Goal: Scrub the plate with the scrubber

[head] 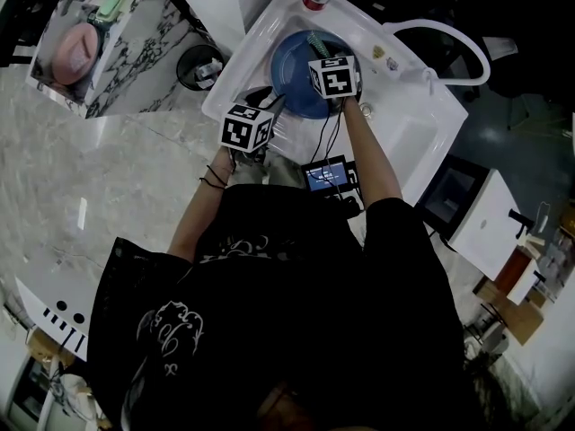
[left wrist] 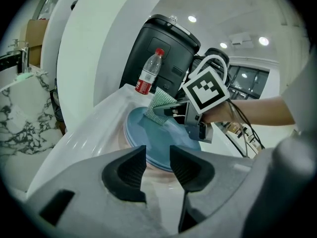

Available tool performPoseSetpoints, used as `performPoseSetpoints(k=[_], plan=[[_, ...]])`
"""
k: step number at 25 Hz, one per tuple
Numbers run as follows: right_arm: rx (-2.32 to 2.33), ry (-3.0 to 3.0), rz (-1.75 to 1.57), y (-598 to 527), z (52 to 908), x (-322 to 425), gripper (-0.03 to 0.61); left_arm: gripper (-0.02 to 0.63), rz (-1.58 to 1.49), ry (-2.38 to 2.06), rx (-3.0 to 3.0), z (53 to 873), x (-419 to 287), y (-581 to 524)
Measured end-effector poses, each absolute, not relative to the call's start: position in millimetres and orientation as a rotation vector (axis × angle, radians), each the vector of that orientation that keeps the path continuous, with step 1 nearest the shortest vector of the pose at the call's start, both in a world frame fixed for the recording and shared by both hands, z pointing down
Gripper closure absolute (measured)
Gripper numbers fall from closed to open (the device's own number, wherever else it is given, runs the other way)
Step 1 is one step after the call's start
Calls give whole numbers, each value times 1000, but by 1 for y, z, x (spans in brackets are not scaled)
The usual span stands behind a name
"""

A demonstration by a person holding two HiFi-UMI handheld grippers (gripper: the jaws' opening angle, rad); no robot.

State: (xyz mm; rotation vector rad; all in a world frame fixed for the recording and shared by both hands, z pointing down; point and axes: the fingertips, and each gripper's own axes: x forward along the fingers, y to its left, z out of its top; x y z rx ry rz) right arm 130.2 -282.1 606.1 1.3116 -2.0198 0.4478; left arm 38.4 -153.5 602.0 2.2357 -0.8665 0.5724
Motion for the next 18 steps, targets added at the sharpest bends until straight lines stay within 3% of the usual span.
performPoseSetpoints(k=[18], plan=[[1028, -2268, 685, -216, 598, 56, 488, 463, 480, -937, 2249, 578, 10, -144]])
